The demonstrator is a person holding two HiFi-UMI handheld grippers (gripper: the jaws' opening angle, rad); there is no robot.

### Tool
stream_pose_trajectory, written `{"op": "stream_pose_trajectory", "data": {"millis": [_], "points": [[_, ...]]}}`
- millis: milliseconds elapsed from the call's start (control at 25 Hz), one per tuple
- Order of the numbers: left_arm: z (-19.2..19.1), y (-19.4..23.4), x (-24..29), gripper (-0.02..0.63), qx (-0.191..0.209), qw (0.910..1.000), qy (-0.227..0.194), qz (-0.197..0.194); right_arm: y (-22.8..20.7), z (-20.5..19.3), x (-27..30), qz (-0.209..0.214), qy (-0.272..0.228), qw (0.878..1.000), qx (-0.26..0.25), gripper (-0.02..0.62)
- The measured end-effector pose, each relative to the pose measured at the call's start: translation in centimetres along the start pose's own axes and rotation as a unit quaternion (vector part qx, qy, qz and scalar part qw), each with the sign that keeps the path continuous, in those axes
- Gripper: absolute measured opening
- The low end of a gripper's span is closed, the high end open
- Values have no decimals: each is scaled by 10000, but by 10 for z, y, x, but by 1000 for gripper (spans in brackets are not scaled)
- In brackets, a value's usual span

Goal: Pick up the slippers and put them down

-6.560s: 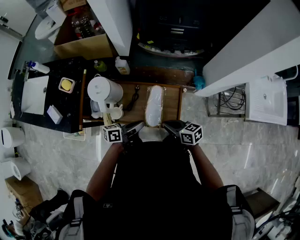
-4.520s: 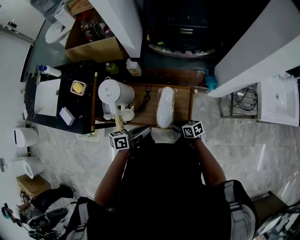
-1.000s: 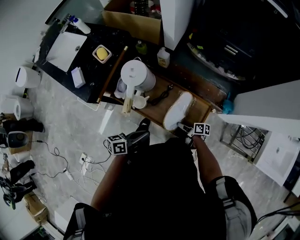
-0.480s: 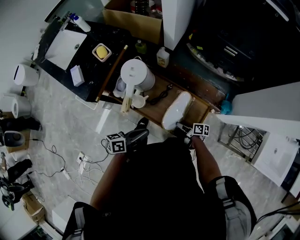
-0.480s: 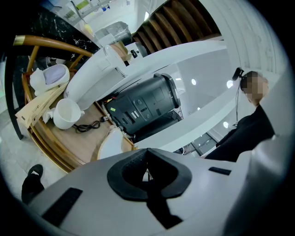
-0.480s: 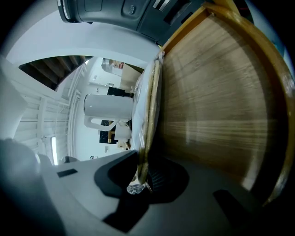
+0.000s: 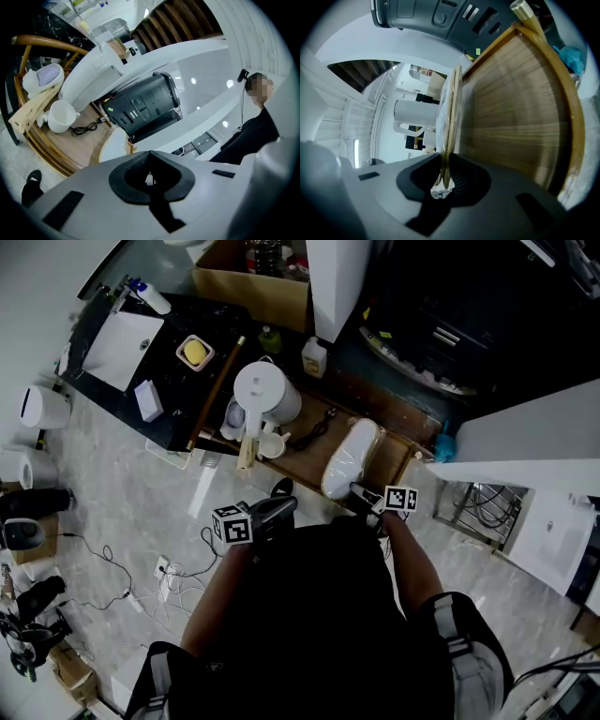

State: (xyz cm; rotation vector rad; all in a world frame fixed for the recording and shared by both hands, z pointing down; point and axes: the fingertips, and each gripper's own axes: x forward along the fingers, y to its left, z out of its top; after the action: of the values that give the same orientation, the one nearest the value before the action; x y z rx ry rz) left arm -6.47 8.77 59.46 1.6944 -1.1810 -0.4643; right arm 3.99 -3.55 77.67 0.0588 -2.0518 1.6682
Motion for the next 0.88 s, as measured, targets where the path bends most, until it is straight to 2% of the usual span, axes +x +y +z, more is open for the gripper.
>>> {"op": "stream_pose_trajectory", "data": {"millis": [880], "points": [[23, -6, 20, 12, 230, 9966, 598, -527, 74, 13, -19, 584, -850, 9944, -241, 66]]}}
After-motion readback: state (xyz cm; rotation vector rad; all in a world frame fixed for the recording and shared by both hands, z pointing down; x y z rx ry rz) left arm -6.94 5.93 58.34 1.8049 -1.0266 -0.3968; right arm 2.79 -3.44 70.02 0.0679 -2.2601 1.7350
